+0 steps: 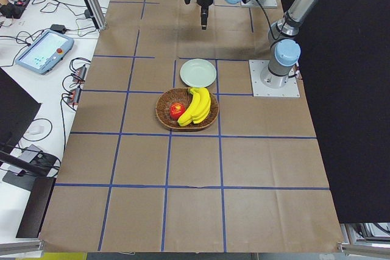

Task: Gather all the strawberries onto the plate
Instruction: 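Carry the strawberry with the right gripper toward the middle and release it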

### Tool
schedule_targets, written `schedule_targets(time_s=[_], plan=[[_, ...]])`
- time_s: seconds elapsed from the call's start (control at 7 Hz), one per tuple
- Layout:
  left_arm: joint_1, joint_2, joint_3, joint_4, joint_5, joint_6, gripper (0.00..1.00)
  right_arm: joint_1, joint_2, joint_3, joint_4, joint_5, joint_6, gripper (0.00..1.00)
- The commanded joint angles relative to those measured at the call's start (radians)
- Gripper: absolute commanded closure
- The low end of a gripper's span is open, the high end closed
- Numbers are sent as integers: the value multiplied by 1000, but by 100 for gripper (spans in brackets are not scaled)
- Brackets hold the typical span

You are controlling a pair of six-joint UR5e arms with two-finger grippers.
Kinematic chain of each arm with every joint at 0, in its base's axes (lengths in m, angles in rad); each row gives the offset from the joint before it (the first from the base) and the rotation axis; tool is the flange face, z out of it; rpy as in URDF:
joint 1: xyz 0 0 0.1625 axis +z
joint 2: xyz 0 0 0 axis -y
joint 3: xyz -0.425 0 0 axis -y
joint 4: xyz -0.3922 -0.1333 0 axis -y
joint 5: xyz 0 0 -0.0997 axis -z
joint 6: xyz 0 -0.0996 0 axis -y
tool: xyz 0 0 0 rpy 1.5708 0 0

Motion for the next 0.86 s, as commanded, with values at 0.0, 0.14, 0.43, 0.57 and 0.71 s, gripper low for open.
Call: schedule_targets(time_s=[0.0, 0.14, 0.43, 0.57, 0.71], plan=[[-1, -4, -1, 12, 1, 0, 0, 3, -16, -56, 21, -5, 1, 95], [-1, -3, -3, 12, 0, 0, 0, 29, -22, -135, 114, -2, 1, 95], [-1, 3, -3, 12, 1, 1, 0, 174, 16, -284, 188, 103, 103, 95], [-1, -1, -7, 10, -2, -2, 0, 268, 82, -348, 185, 110, 192, 95], [-1, -21, -9, 10, -2, 0, 0, 357, 152, -417, 178, 110, 304, 95]])
